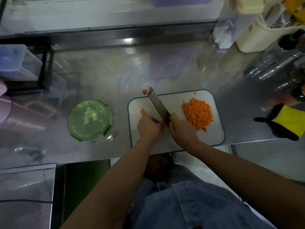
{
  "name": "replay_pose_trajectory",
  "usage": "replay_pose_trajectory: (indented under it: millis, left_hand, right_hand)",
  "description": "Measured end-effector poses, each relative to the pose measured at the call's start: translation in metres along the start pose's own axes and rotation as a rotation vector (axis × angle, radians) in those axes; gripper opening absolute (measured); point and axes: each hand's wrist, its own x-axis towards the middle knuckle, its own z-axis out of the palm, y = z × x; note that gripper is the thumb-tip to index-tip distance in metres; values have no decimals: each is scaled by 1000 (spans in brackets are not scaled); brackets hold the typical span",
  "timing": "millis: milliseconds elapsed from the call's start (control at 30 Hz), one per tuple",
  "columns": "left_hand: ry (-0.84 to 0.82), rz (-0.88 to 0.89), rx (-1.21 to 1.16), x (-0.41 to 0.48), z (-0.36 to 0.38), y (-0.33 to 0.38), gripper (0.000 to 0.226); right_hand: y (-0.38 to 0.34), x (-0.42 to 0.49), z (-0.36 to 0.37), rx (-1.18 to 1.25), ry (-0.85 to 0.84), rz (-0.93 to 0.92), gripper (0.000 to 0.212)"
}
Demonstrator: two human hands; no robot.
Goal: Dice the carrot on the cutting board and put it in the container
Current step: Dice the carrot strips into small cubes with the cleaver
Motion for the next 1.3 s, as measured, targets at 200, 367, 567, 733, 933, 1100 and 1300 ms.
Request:
replay_pose_trajectory:
  millis: [200, 367, 567, 733, 933, 1100, 1300]
  left_hand:
    - [-7, -12, 23, 1, -1, 1, 27]
    - [-15, -12, 10, 1, -2, 1, 24]
    - [-12, -39, -18, 2, -2, 2, 25]
    - [-19, -38, -8, 3, -2, 1, 24]
    - [-12, -17, 4, 1, -2, 0, 26]
    - [-14, 4, 13, -1, -4, 1, 25]
    - [0, 12, -6, 0, -3, 1, 25]
  right_hand:
    - [1, -2, -8, 49, -2, -3, 23]
    - [1, -5, -7, 7, -59, -10, 21]
    - [-1, -2, -3, -7, -29, -34, 23]
    - [0, 1, 5, 51, 27, 12, 28]
    - [-3, -2, -3, 104, 32, 13, 27]
    - [0, -5, -4, 42, -15, -19, 22]
    - [1, -10, 1, 4, 10, -56, 24]
